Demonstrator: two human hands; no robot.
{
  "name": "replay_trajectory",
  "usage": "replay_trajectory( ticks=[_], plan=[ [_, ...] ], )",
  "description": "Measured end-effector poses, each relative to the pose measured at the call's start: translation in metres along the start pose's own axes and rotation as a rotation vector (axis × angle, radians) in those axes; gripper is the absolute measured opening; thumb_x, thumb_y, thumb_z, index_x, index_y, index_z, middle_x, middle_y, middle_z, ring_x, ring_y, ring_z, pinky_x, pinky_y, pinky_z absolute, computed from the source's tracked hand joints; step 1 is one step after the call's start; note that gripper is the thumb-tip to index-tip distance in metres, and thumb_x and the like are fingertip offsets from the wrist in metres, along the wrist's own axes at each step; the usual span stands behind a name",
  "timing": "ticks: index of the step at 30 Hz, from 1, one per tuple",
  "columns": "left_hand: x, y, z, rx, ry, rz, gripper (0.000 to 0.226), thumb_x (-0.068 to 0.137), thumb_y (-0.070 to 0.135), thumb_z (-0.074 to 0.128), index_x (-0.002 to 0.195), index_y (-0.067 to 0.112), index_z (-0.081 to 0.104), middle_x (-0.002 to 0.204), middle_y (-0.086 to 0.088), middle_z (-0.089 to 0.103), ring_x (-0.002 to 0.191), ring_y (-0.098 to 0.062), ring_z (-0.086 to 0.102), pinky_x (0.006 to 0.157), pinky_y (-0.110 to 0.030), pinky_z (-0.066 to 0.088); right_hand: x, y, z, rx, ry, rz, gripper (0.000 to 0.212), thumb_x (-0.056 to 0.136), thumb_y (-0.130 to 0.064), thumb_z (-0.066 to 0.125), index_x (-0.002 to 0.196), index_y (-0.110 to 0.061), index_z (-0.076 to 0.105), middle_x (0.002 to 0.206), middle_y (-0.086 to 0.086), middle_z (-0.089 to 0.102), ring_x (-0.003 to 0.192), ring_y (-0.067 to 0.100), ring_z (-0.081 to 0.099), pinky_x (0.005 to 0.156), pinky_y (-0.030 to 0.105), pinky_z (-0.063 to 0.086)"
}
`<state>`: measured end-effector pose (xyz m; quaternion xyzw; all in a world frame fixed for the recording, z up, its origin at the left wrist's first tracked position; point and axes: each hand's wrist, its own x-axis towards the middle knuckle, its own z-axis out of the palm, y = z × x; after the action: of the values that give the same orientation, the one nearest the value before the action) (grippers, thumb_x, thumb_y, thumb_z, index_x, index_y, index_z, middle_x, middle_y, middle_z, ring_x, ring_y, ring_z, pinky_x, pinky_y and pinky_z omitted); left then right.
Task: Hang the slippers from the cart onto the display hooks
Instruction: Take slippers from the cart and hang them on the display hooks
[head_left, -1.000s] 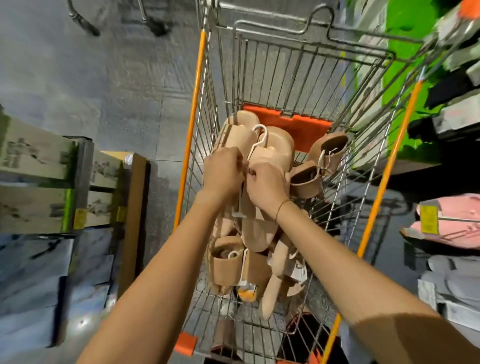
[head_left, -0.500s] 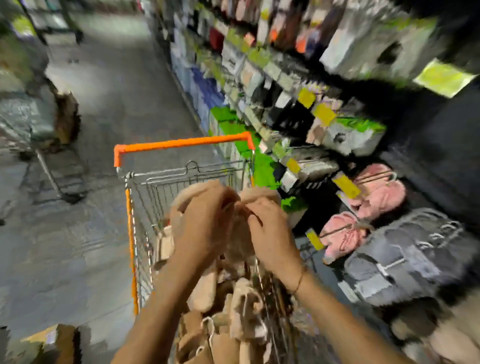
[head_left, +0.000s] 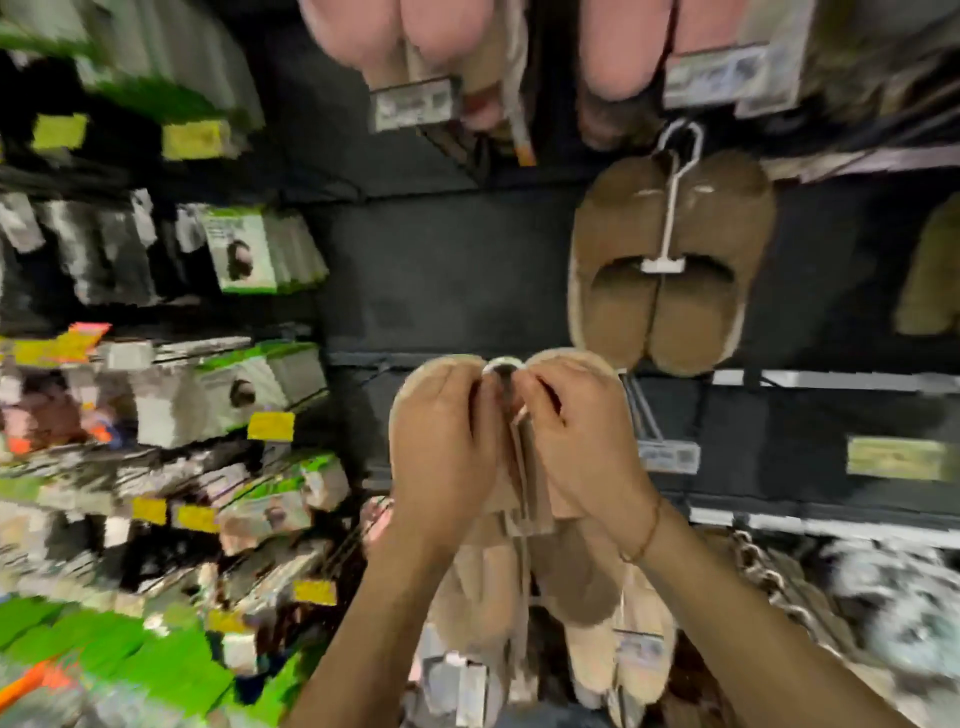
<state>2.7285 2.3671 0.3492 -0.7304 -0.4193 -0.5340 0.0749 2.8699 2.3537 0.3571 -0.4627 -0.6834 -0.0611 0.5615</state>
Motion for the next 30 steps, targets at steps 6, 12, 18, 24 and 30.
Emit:
replay_trajectory(
  ticks=[6, 12, 18, 24, 30],
  plan=[
    [0.086, 0.076, 0.086, -0.130, -0.037, 0.144, 0.031, 0.106, 0.029, 0.040, 0.091, 0.017, 0.065, 0.089, 0.003, 0.066, 0.083, -0.018, 0.060, 0.077, -0.042, 0.048, 0.064, 0.060, -0.092, -0.174, 0.191, 0.029, 0.034, 0.099, -0.026, 0.052, 0.070, -0.014, 0.066, 0.068, 0.000, 0.064, 0.068, 0.018, 0.056, 0.068, 0.041, 0.044],
    [0.181, 0.115, 0.111, -0.160, -0.057, 0.186, 0.027, 0.102, 0.028, 0.047, 0.089, 0.017, 0.069, 0.083, 0.003, 0.070, 0.077, -0.017, 0.063, 0.068, -0.046, 0.050, 0.148, 0.080, -0.142, -0.236, 0.174, 0.050, 0.043, 0.100, -0.033, 0.048, 0.059, -0.020, 0.056, 0.056, -0.003, 0.054, 0.060, 0.019, 0.055, 0.061, 0.040, 0.042],
    [0.241, 0.124, 0.114, -0.330, -0.017, 0.127, 0.026, 0.101, 0.026, 0.053, 0.088, 0.022, 0.074, 0.083, 0.013, 0.071, 0.080, 0.000, 0.064, 0.070, -0.023, 0.050, 0.213, 0.087, -0.156, -0.232, 0.175, -0.028, 0.039, 0.100, -0.031, 0.050, 0.067, -0.016, 0.065, 0.064, -0.004, 0.059, 0.069, 0.017, 0.061, 0.063, 0.035, 0.046],
    [0.230, 0.126, 0.122, -0.425, 0.046, 0.098, 0.029, 0.102, 0.028, 0.050, 0.090, 0.022, 0.076, 0.083, 0.013, 0.072, 0.081, -0.001, 0.065, 0.072, -0.026, 0.051, 0.215, 0.094, -0.154, -0.274, 0.185, -0.080, 0.039, 0.100, -0.033, 0.051, 0.066, -0.018, 0.062, 0.063, -0.005, 0.058, 0.063, 0.012, 0.057, 0.057, 0.031, 0.041],
    [0.224, 0.121, 0.129, -0.374, -0.030, 0.063, 0.027, 0.099, 0.035, 0.050, 0.090, 0.029, 0.075, 0.083, 0.012, 0.072, 0.084, -0.007, 0.067, 0.081, -0.046, 0.054, 0.207, 0.106, -0.149, -0.338, 0.150, -0.016, 0.041, 0.099, -0.034, 0.050, 0.058, -0.026, 0.052, 0.061, -0.006, 0.056, 0.071, 0.023, 0.059, 0.078, 0.043, 0.047]
  ],
)
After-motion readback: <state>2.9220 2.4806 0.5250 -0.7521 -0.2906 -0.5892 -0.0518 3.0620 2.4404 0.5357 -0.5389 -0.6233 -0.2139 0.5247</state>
